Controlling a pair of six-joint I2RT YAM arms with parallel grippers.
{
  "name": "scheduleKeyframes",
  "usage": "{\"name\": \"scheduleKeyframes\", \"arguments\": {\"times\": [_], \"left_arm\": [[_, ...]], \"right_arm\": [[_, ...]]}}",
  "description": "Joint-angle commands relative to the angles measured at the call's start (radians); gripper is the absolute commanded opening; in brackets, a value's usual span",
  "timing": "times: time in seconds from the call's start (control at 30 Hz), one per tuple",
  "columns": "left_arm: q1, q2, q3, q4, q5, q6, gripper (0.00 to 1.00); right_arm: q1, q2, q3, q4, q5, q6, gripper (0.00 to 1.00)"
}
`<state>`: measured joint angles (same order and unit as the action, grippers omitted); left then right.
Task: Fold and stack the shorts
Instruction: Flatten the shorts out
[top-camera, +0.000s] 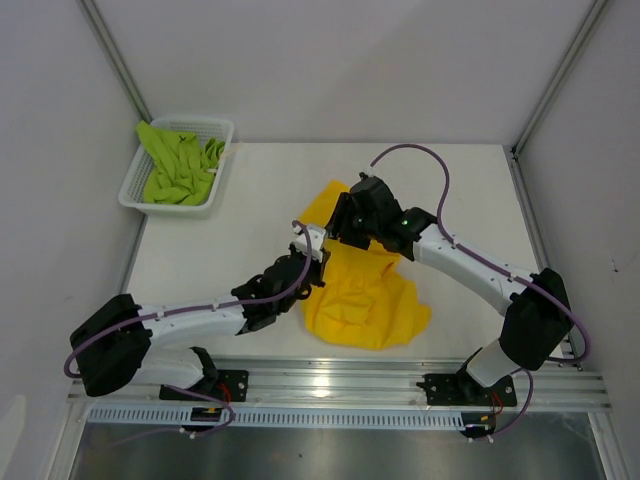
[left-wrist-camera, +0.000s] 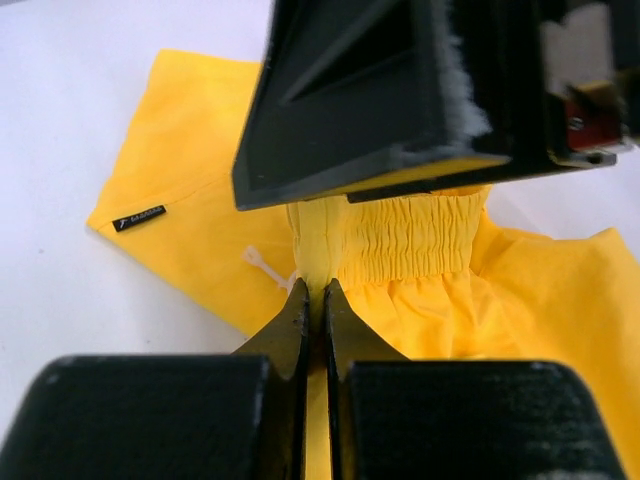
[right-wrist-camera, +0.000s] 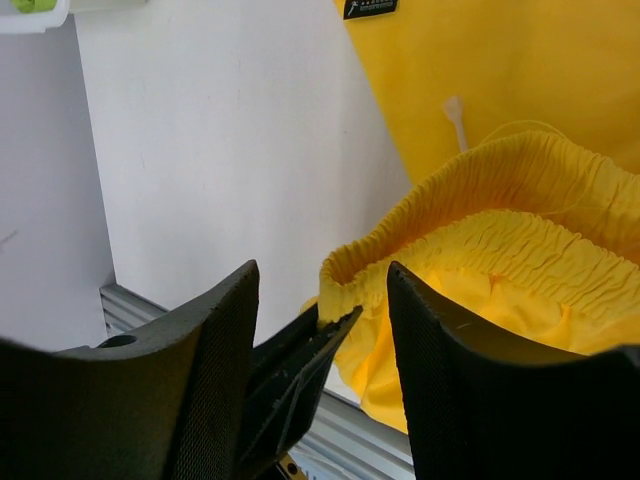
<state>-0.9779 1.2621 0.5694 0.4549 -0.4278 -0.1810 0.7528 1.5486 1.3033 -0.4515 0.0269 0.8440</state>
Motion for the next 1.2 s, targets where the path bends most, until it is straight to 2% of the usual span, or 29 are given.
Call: {"name": "scheduleKeyframes", "arguments": {"times": [0.0, 0.17, 0.37, 0.43, 0.47, 0.5, 0.53, 0.6, 0.63, 0.7, 0.73, 0.83, 1.03, 1.07, 1.17], "left_arm": [[-0.039, 0.011, 0.053, 0.068, -0.083, 0.055, 0.00], [-0.062, 0.011, 0.050, 0.096, -0.115, 0.080, 0.00], [-0.071, 0.003, 0.046, 0.103, -0.137, 0.091, 0.00], [-0.071, 0.005, 0.046, 0.107, -0.144, 0.092, 0.00], [-0.073, 0.008, 0.046, 0.107, -0.146, 0.092, 0.00], [-0.071, 0.010, 0.046, 0.108, -0.147, 0.092, 0.00], [-0.071, 0.010, 0.044, 0.107, -0.146, 0.086, 0.00], [-0.073, -0.004, 0.034, 0.108, -0.123, 0.075, 0.11], [-0.071, -0.016, 0.014, 0.140, -0.103, 0.069, 0.33], [-0.073, -0.059, -0.032, 0.168, -0.039, 0.058, 0.51], [-0.071, -0.076, -0.042, 0.183, -0.020, 0.051, 0.65], [-0.067, -0.142, -0.068, 0.168, 0.015, 0.038, 0.79], [0.103, -0.289, -0.104, 0.117, 0.236, -0.080, 0.83], [0.122, -0.305, -0.109, 0.117, 0.298, -0.086, 0.83], [0.145, -0.303, -0.077, 0.105, 0.368, -0.069, 0.82]], "right_arm": [[0.006, 0.014, 0.039, 0.008, 0.007, 0.015, 0.56], [0.006, 0.034, 0.037, 0.014, 0.016, 0.015, 0.57], [0.006, 0.045, 0.028, 0.025, 0.005, 0.023, 0.44], [0.006, 0.047, 0.027, 0.028, -0.004, 0.026, 0.33], [0.006, 0.047, 0.025, 0.031, -0.008, 0.026, 0.23], [0.006, 0.045, 0.025, 0.031, -0.007, 0.026, 0.09], [0.006, 0.044, 0.019, 0.034, -0.004, 0.026, 0.03], [0.003, 0.033, 0.017, 0.036, 0.013, 0.029, 0.00], [-0.001, 0.030, 0.016, 0.039, 0.018, 0.026, 0.00], [-0.018, 0.019, 0.020, 0.037, 0.015, 0.012, 0.00], [-0.027, 0.016, 0.025, 0.031, 0.008, 0.004, 0.00], [-0.066, -0.010, 0.066, -0.016, -0.005, -0.052, 0.00], [-0.128, -0.117, 0.152, -0.114, 0.010, -0.184, 0.00], [-0.144, -0.127, 0.189, -0.140, -0.007, -0.192, 0.00], [-0.196, -0.140, 0.263, -0.185, -0.065, -0.224, 0.00]]}}
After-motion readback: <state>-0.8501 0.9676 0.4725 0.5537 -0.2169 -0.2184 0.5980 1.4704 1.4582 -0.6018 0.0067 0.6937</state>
